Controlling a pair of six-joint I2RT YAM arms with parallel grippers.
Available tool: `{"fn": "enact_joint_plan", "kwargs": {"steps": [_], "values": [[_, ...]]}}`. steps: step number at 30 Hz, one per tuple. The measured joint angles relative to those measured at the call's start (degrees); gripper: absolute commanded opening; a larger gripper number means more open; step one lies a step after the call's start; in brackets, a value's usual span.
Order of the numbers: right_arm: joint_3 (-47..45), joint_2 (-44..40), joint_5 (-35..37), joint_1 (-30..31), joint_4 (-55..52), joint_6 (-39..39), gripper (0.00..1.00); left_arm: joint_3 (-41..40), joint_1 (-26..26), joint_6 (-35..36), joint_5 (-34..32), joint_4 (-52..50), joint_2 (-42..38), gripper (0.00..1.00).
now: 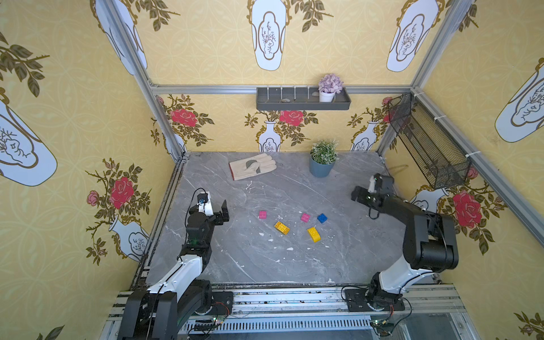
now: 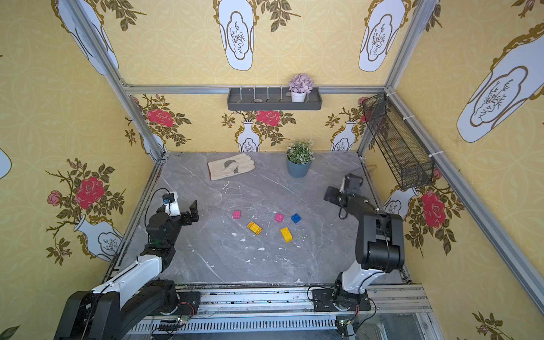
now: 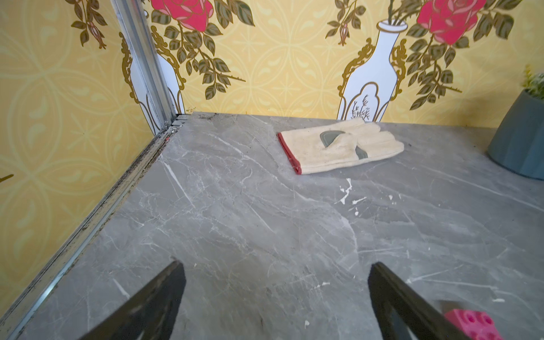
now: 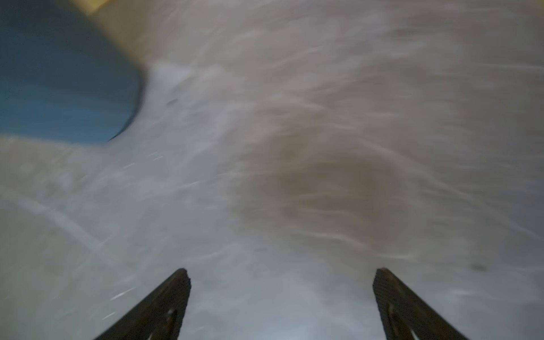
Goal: Assemble the letter s with lego
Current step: Pick up the lego brick from the center of the board.
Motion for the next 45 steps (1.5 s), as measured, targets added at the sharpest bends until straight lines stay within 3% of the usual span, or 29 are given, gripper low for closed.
{"fn": "enact_joint_plan", "kwargs": {"steps": [2,5,8,12,18,26,30,34,45], "values": [[-3.96,-7.69,-2.29,3.50,12.59,-3.89,0.98,-0.85,0.20,0.13,-0.13,1.38,1.51,0.99],[-28.76,-28.09,0.68,-5.05,27.52,-7.17,0.98,-0.87,0.44,0.20,-0.17,3.89,2.78,0.99],[-38.97,-22.38,-3.02,-7.06,31.91,-10.60,0.98,-0.74,0.52,0.22,-0.17,4.94,3.45,0.99],[-41.77,-16.28,-4.35,-8.74,39.89,-11.80,0.98,2.34,0.55,0.66,-0.13,2.25,3.21,0.99],[-22.18,-20.00,-7.10,-9.03,28.61,-9.20,0.98,8.57,0.55,-0.39,0.39,-5.05,0.55,0.99],[4.74,-12.87,-18.62,-7.76,0.55,-3.26,0.98,16.17,0.31,-4.57,6.34,-15.41,-1.27,0.99],[12.74,-10.43,-23.37,-2.47,-10.14,-3.08,0.98,19.54,-0.74,-6.05,11.10,-19.82,-1.29,0.99],[18.78,-7.23,-23.80,4.13,-18.93,-2.97,0.98,22.14,-2.38,-6.38,14.91,-22.86,-1.16,0.99],[30.32,1.20,-16.15,20.15,-39.28,-0.96,0.99,27.71,-12.79,-2.34,21.70,-34.34,-1.75,0.99]]}}
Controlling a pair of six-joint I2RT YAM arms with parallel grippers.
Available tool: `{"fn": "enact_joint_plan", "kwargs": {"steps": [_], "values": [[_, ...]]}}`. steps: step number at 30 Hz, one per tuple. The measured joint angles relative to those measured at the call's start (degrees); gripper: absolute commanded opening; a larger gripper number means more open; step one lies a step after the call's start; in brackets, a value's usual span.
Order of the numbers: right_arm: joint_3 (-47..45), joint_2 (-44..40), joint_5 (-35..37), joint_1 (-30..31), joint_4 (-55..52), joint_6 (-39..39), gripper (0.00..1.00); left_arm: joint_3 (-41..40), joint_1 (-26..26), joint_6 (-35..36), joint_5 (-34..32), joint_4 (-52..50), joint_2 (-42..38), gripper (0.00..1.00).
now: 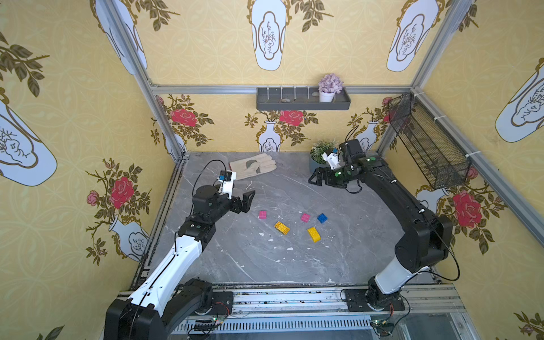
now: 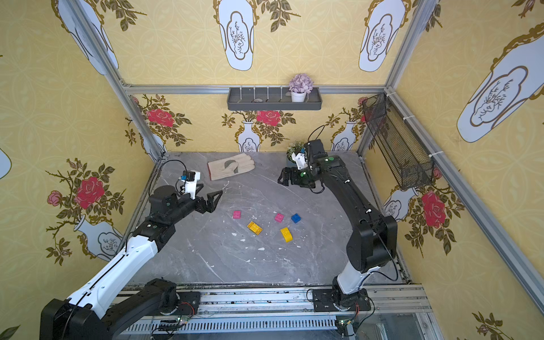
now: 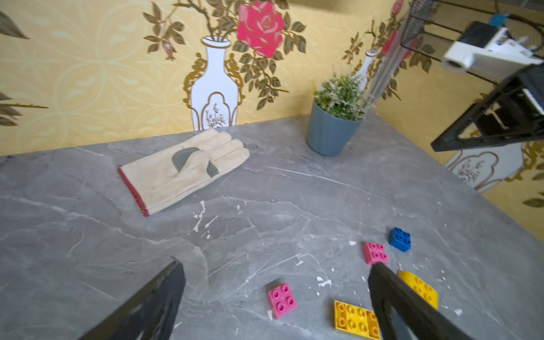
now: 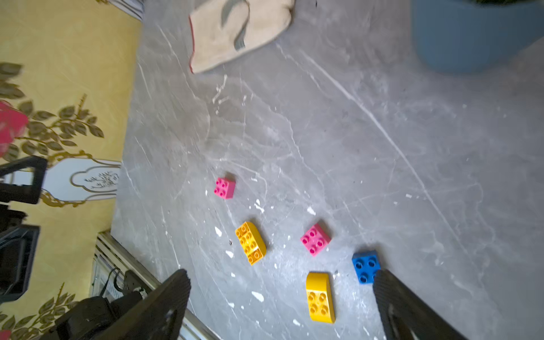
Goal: Assemble the letter s with lego
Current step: Pick up the lego brick from the center of the board.
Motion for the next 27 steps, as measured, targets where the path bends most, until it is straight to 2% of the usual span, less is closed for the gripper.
{"fn": "enact_joint_plan", "kwargs": {"steps": [2,6,10,12,18,27], "values": [[0.04,0.70,1.64,2.16,-2.19,0.57,0.99,-0.07,-2.01,1.09,0.26,-1.68,-0.72,0.99],[-0.50,2.58,4.09,5.66,-4.70,1.64,0.94,-1.40,-5.44,2.43,0.87,-3.58,-2.45,0.95],[-1.53,5.16,6.34,9.27,-5.88,0.72,0.92,-2.51,-7.06,2.56,0.66,-5.14,-3.76,0.93],[-2.10,6.45,7.56,10.71,-6.21,-0.04,0.88,-2.99,-7.30,2.54,-0.33,-5.40,-4.55,0.93],[-3.54,10.38,9.75,11.08,-6.25,-2.97,0.75,-3.28,-7.30,2.40,-2.49,-6.08,-5.60,0.93],[-4.70,14.29,10.51,11.61,-5.27,-7.02,0.68,-3.82,-7.30,2.08,-4.59,-6.58,-5.84,0.93]]}}
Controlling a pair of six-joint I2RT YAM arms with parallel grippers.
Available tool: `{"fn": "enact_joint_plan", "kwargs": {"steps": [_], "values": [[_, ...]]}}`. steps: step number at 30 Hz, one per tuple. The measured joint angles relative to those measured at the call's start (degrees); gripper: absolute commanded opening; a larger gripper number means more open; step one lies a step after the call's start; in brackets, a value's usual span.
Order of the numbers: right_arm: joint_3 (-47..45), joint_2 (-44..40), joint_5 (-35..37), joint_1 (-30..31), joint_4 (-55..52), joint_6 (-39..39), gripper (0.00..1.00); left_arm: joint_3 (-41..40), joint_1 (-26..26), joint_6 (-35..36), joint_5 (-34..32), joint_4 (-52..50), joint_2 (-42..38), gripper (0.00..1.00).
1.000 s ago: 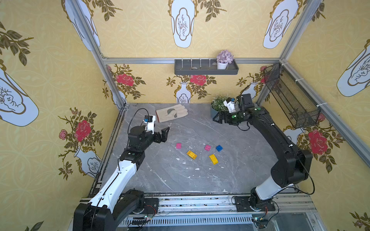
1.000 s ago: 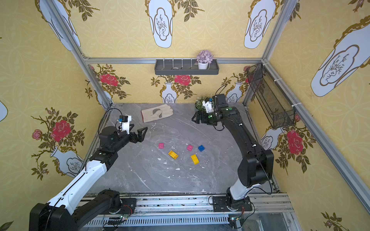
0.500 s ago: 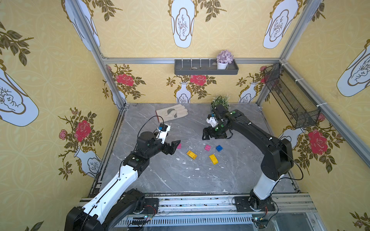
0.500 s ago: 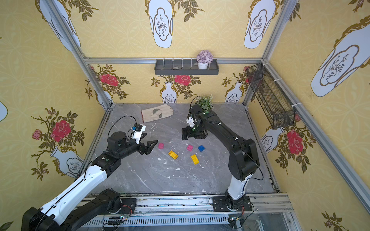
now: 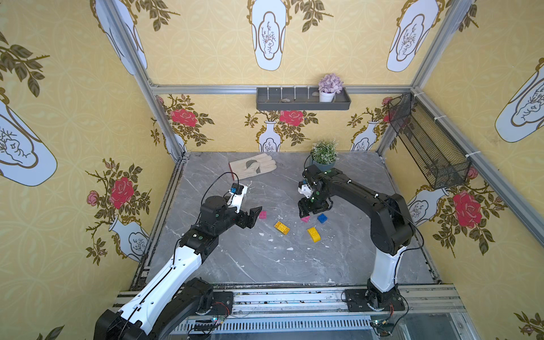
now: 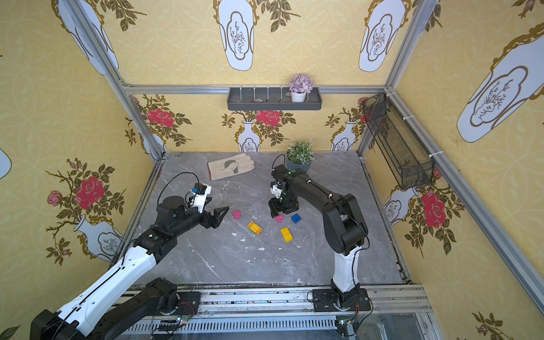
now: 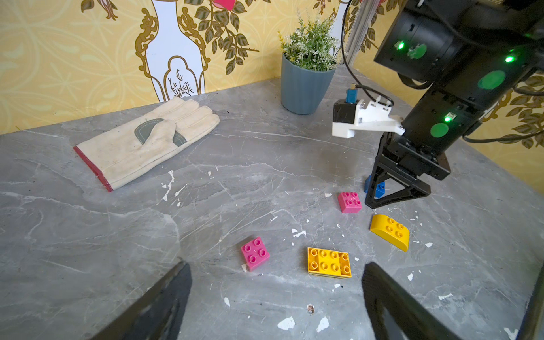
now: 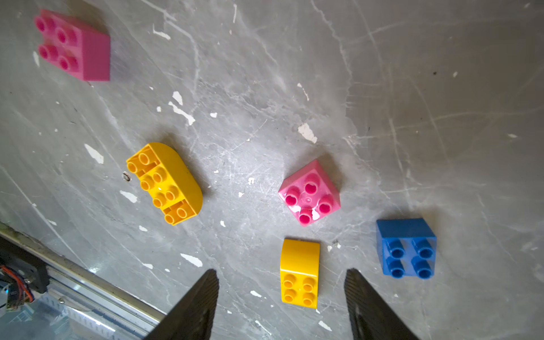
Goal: Assemble the letter s with lego
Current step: Pick up the lego brick from the center of the board.
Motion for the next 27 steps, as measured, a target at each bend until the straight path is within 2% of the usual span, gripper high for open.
{"fn": "enact_joint_plan", "kwargs": {"steps": [12,27], "values": [[-5.14,-2.14,1.53,1.29,-0.57,1.57,0.67,-0.13,-0.04,0.00,-0.42,-0.02,0.28,0.92],[2.19,5.77,1.64,0.76,1.42,-2.29,0.67,-0.72,-0.09,0.02,-0.42,-0.42,-0.44,0.92]]}}
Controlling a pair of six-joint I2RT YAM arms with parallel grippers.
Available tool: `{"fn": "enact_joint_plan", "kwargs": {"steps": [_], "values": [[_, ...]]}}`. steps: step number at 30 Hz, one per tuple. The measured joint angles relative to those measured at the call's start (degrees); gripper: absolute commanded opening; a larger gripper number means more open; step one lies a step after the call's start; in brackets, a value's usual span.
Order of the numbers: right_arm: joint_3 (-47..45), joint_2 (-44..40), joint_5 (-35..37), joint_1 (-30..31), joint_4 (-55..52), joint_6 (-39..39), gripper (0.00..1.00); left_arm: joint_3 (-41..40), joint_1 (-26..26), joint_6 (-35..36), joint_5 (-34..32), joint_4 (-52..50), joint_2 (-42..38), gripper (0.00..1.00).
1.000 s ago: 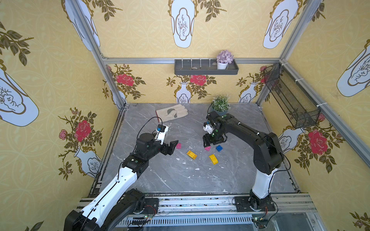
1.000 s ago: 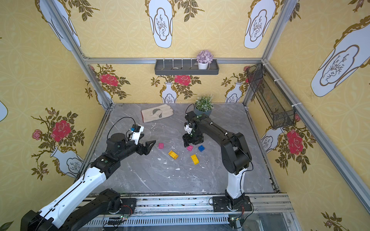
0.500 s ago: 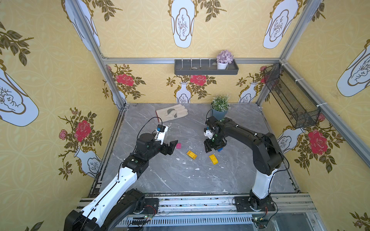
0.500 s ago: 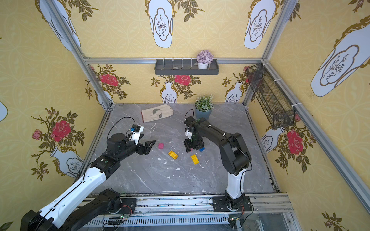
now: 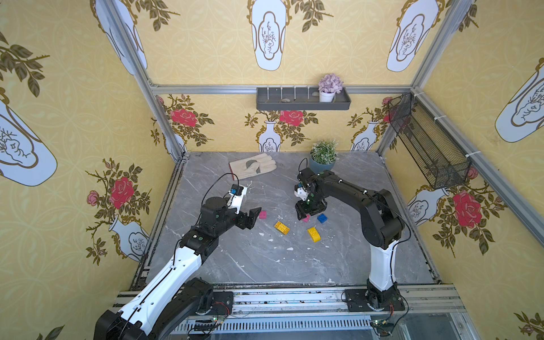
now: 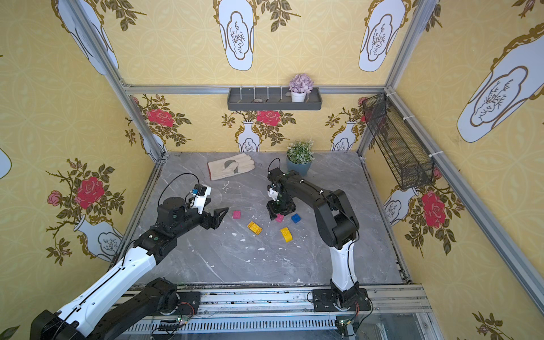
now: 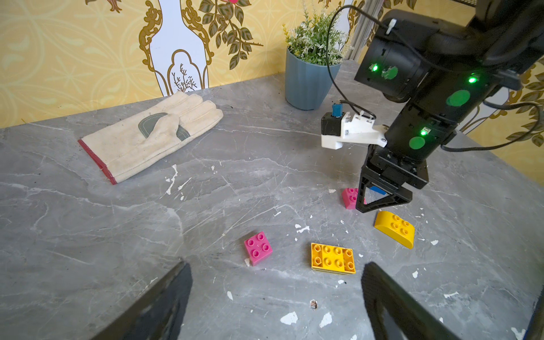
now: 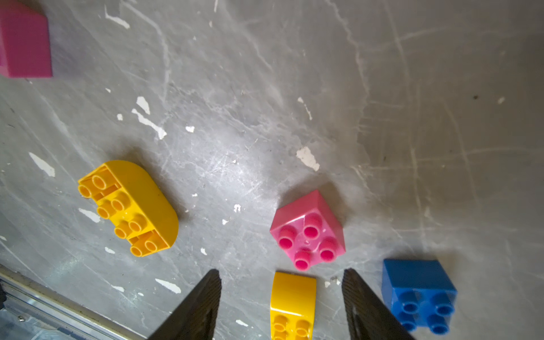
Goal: Assemble the letter s with lego
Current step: Pick up the lego brick from the center of the board.
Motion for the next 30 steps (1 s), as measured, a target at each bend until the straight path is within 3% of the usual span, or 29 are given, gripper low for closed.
{"fn": "enact_joint_plan", "kwargs": {"steps": [9,30], "values": [[3.19,4.42,-0.44,-0.81,0.22,-1.51,0.67,-0.07,0.00,0.66,-0.42,-0.96,0.22,0.93],[0.44,3.26,-1.29,0.98,0.00,-0.24,0.51,-0.39,0.00,1.68,-1.01,-1.44,1.18,0.93]]}}
